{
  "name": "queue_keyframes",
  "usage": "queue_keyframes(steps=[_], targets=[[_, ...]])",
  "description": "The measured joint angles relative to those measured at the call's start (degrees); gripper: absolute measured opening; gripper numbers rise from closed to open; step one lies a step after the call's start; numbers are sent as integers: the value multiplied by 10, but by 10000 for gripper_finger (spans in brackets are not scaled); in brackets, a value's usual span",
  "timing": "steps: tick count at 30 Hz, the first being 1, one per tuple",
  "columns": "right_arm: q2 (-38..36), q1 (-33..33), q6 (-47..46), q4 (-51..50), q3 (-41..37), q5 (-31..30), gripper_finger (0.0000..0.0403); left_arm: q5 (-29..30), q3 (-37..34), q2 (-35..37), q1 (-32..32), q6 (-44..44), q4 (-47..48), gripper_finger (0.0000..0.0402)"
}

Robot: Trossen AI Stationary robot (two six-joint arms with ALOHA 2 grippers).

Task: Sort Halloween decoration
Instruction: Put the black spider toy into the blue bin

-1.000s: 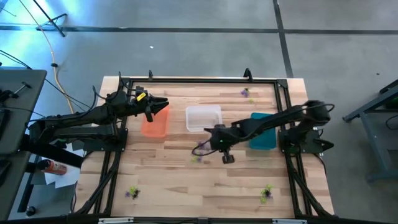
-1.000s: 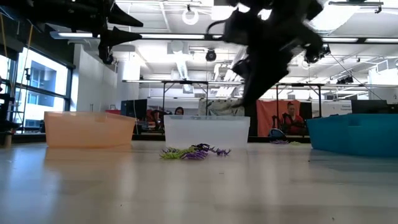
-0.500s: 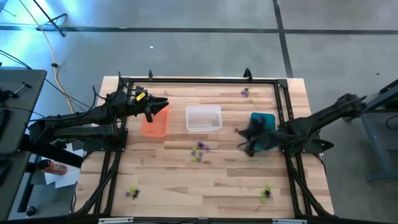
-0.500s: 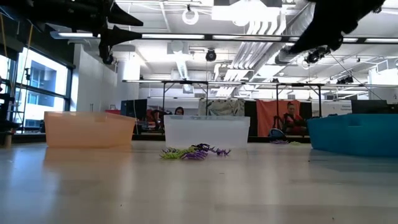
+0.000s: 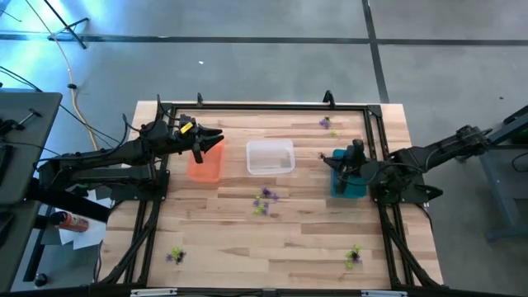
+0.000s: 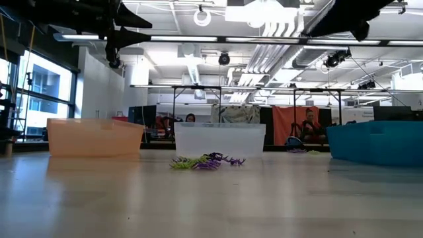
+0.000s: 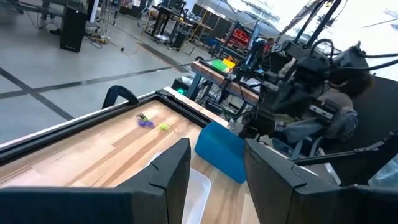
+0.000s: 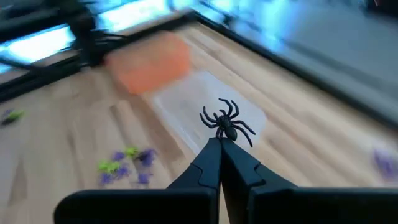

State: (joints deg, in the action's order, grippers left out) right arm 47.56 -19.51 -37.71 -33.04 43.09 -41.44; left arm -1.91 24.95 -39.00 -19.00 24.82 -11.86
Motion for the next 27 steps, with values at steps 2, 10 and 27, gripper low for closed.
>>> queue_keyframes(steps=[2, 10, 27], targets=[[-2, 25, -131, -80, 0, 10, 0, 0, 0, 0, 0, 0, 0, 136], [-2, 163, -381, -334, 0, 251, 0, 0, 0, 0, 0, 0, 0, 136], [101, 390, -239, -133, -142, 372, 0, 3, 0, 0, 0, 0, 6, 136]])
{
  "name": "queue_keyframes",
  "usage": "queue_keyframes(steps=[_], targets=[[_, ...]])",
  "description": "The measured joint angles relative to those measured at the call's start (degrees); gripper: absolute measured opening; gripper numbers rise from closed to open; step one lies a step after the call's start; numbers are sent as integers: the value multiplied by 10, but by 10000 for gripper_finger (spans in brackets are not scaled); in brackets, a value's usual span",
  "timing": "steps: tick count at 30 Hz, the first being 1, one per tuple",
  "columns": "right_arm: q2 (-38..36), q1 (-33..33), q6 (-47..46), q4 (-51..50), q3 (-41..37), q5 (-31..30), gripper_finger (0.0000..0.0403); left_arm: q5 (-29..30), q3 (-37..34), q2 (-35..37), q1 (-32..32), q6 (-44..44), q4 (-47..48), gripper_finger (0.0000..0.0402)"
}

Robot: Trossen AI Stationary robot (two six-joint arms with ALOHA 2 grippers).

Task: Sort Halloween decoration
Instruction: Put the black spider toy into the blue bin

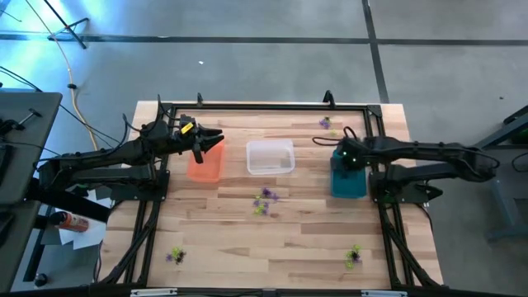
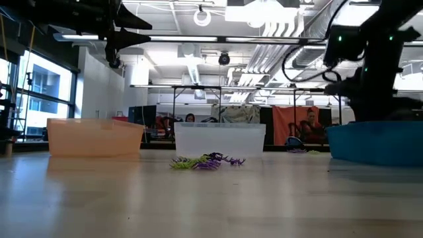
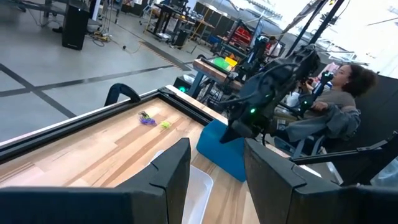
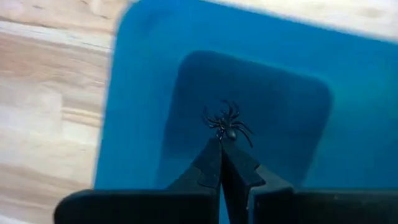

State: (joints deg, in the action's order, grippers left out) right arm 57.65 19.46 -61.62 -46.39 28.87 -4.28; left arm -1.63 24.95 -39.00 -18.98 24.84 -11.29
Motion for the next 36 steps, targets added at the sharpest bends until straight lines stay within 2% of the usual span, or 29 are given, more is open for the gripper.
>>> queue_keyframes(steps=[5, 10, 14, 18, 28, 32, 36], targets=[[8, 24, -41, 56, -36, -1, 0, 0, 0, 0, 0, 0, 0, 136], [8, 36, -23, 58, -37, 0, 0, 0, 0, 0, 0, 0, 2, 136], [13, 48, -42, 50, -37, 17, 10, 0, 0, 0, 0, 0, 23, 136], [16, 50, -43, 52, -37, 16, 49, 0, 0, 0, 0, 0, 48, 136], [16, 50, -11, 41, -14, 15, 193, 0, 0, 0, 0, 0, 50, 136], [15, 50, 22, 17, 23, 26, 221, 0, 0, 0, 0, 0, 50, 136], [5, 47, 80, -59, 92, 29, 226, -2, 0, 0, 0, 1, 50, 136]])
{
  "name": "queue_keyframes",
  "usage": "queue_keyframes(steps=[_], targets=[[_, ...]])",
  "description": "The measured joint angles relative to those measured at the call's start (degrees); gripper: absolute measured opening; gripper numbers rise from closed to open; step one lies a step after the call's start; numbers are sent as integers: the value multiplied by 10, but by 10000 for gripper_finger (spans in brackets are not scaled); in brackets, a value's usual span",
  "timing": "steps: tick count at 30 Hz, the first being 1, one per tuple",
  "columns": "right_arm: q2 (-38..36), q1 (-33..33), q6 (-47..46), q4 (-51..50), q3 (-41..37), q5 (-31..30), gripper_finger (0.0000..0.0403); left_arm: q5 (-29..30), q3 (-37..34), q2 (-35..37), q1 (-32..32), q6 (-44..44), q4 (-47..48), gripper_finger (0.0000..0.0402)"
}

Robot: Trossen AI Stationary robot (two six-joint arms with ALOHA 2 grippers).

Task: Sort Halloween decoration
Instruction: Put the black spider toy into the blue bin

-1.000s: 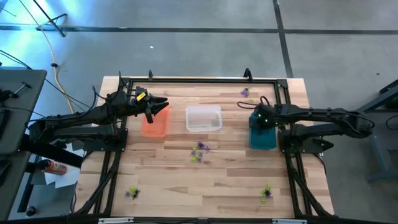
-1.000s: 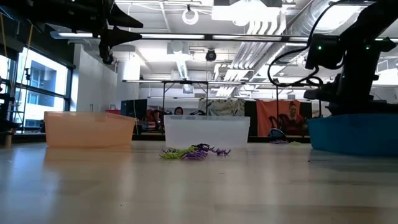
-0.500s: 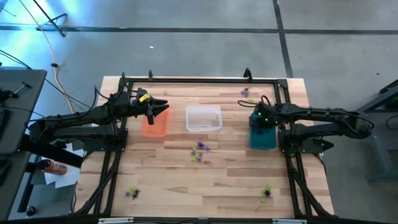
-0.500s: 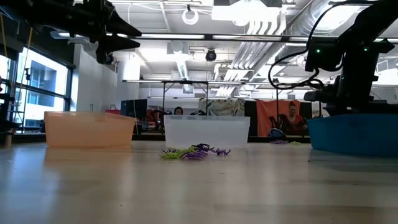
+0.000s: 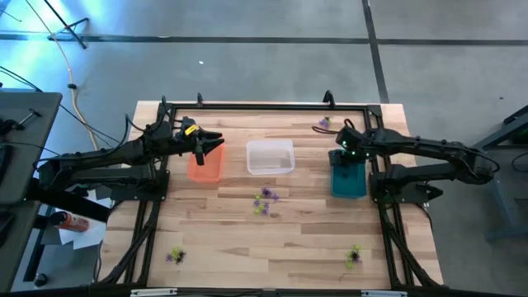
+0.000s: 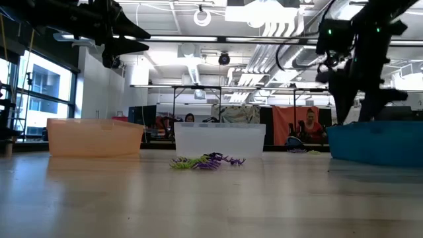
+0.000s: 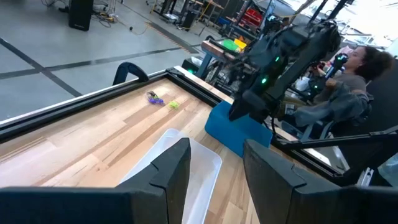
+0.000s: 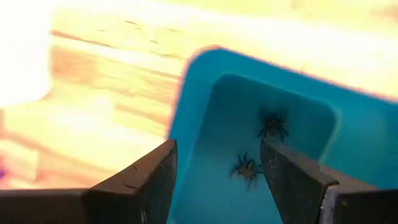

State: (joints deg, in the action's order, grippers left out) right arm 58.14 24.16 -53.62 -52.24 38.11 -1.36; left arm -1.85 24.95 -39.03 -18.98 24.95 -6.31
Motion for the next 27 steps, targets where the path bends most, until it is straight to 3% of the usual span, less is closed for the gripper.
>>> queue_keyframes(steps=[5, 10, 19, 27], targets=[[-38, -24, 75, -57, 106, -53, 218, -28, 0, 0, 0, 28, -5, 136], [-87, -76, 151, 45, 165, -73, 204, -66, 0, 0, 0, 33, -28, 136], [-106, -183, 271, 408, 116, -61, 188, -67, 0, 0, 0, 4, -48, 136], [-64, -209, 331, 471, 104, -65, 183, -60, 0, 0, 0, 11, -47, 136]])
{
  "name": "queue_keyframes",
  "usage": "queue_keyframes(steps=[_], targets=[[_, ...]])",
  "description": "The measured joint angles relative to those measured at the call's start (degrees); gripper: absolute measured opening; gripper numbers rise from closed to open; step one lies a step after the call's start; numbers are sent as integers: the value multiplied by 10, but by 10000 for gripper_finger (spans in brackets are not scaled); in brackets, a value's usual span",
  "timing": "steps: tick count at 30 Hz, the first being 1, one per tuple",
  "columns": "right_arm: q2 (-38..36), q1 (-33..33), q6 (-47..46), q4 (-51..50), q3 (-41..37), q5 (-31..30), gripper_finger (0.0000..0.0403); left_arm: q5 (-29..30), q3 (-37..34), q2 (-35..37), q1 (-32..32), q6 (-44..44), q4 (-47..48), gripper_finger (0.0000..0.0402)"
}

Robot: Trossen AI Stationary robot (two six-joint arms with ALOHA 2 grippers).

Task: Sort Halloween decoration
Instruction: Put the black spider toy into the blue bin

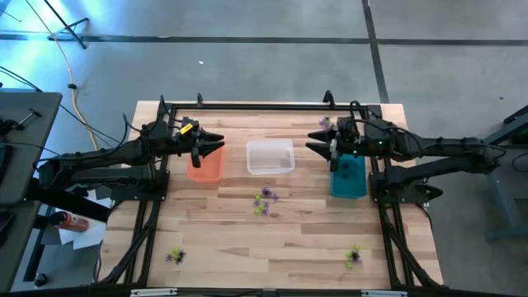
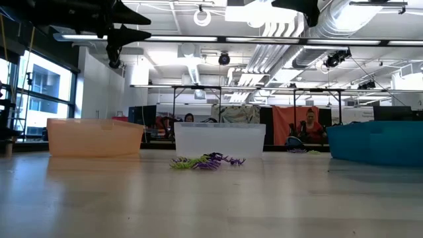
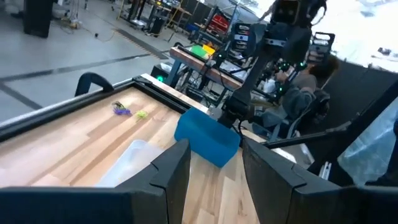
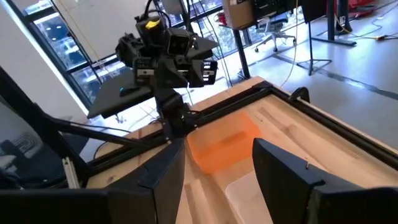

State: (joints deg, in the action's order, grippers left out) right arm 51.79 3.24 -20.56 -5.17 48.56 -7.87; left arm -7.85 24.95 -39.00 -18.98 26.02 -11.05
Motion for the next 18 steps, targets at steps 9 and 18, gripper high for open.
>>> queue_keyframes(steps=[9, 18], targets=[[-5, 5, 1, 4, 0, -19, 183, -39, 113, -38, 35, 23, 171, 136], [-5, 5, 23, 0, 0, -31, 183, 2, 308, -174, 252, 5, 628, 136]])
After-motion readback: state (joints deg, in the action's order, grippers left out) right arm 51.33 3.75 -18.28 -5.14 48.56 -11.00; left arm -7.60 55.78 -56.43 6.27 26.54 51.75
